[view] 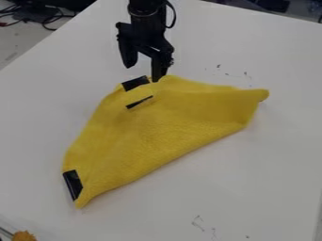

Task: Fold cloth from bottom right to top left

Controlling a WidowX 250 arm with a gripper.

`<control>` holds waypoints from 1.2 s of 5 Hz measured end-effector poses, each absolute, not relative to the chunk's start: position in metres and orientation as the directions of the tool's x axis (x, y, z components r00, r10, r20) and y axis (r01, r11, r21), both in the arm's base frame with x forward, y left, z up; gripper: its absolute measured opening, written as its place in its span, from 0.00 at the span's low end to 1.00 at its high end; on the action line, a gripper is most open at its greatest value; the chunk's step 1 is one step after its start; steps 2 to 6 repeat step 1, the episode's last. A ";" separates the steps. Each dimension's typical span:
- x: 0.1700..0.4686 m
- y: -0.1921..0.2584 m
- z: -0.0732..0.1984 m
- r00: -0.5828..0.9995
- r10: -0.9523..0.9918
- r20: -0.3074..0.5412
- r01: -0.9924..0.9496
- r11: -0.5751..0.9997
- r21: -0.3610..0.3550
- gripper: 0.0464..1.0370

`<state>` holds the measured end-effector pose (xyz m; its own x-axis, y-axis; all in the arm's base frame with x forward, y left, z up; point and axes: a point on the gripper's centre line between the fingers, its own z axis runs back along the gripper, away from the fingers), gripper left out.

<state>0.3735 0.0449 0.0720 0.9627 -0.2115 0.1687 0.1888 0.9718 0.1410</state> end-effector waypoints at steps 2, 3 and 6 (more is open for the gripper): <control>0.373 0.033 0.074 0.961 -0.222 0.164 0.199 0.969 0.144 0.96; 0.373 0.033 0.074 0.961 -0.222 0.164 0.199 0.969 0.144 0.96; 0.373 0.033 0.074 0.961 -0.222 0.164 0.199 0.969 0.144 0.96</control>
